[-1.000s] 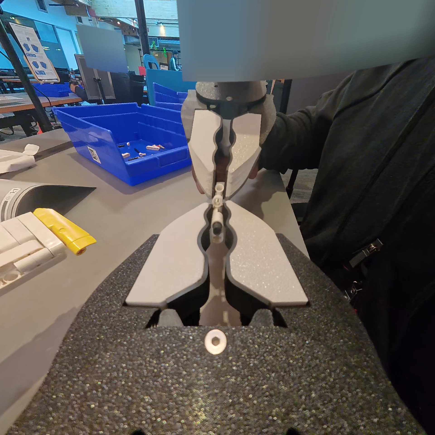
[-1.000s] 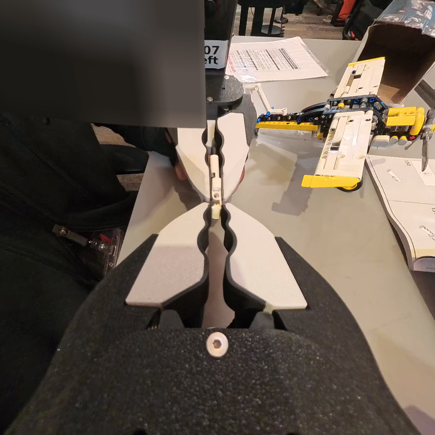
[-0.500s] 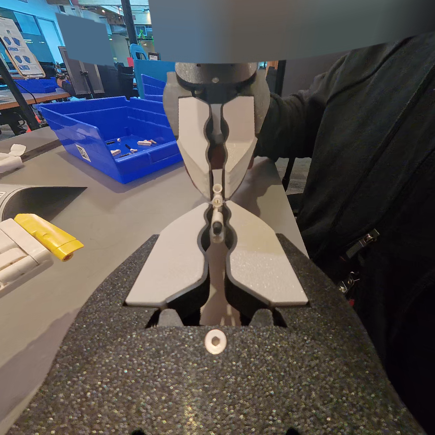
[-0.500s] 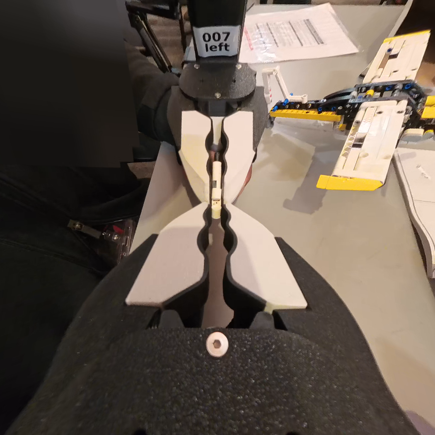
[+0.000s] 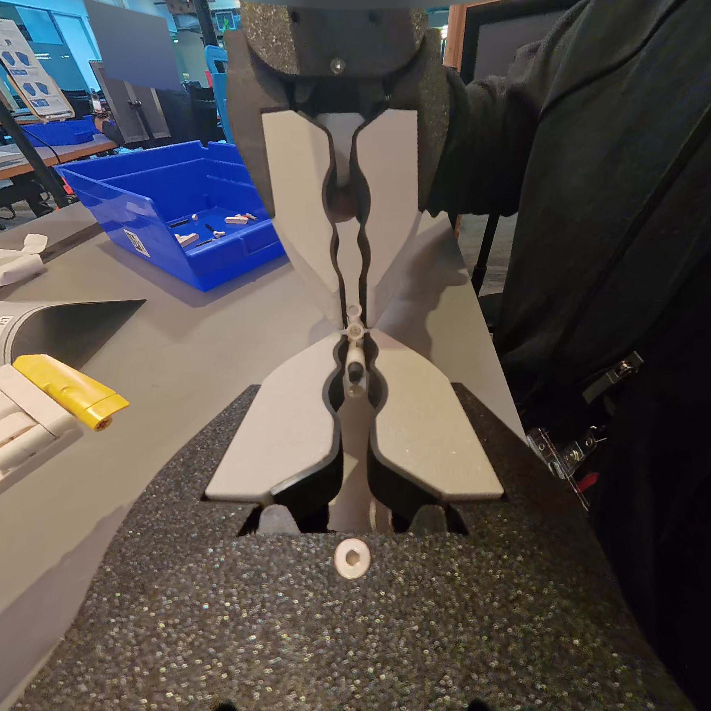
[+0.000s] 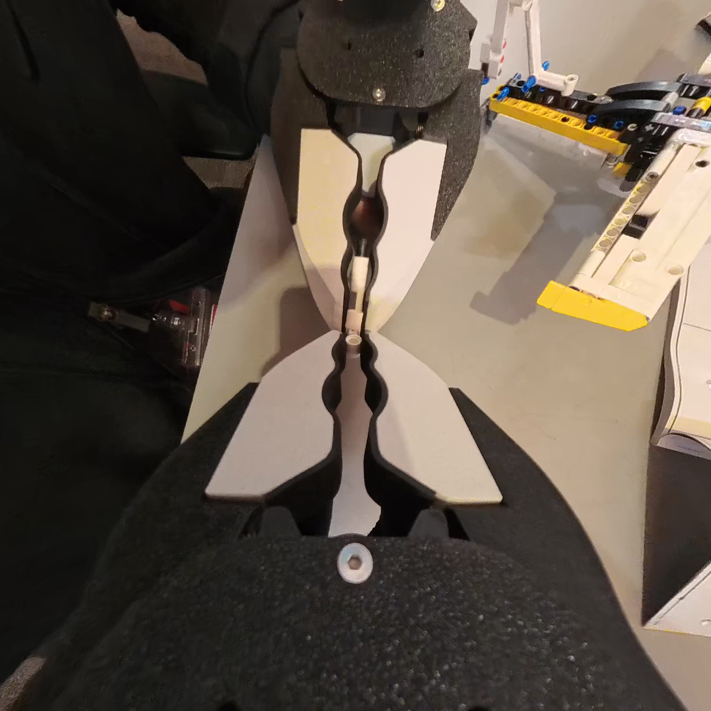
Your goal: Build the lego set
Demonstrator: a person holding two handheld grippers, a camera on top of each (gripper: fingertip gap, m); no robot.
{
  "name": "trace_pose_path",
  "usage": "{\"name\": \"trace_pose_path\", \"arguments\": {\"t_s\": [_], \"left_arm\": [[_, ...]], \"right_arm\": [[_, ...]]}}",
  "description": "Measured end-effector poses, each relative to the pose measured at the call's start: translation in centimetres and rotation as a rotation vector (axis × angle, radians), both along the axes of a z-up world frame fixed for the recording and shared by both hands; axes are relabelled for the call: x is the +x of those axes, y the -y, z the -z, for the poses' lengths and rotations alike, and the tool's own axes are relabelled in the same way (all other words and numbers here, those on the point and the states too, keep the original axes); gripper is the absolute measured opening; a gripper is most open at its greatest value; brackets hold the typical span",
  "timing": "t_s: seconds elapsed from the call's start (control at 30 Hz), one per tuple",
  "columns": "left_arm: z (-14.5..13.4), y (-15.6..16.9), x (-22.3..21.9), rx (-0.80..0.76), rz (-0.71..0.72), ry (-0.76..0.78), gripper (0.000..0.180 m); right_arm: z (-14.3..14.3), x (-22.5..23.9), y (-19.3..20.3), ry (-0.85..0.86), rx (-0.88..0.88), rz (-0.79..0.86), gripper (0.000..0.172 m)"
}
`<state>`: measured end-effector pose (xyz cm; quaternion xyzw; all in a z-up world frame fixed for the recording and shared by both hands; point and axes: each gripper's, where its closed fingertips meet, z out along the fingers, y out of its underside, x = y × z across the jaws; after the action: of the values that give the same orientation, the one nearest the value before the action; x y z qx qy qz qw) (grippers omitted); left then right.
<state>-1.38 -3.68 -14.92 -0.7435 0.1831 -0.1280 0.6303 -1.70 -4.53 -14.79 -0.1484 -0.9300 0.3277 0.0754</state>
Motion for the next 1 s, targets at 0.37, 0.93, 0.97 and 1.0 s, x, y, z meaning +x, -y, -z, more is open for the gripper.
{"name": "trace_pose_path", "arguments": {"t_s": [0.37,0.93,0.97,1.0], "left_arm": [[0.5,-0.2,0.1,-0.023,-0.009,-0.032,0.007],[0.0,0.2,0.2,-0.024,0.055,0.054,0.007],[-0.1,0.1,0.1,-0.02,0.051,0.062,0.007],[-0.2,0.1,0.0,-0.016,0.05,0.075,0.007]], "right_arm": [[0.6,-0.1,0.0,0.042,-0.074,0.042,0.007],[-0.2,0.3,0.7,0.066,-0.252,-0.081,0.007],[-0.3,0.2,0.7,0.056,-0.257,-0.075,0.007],[-0.5,0.1,0.7,0.043,-0.264,-0.067,0.007]]}}
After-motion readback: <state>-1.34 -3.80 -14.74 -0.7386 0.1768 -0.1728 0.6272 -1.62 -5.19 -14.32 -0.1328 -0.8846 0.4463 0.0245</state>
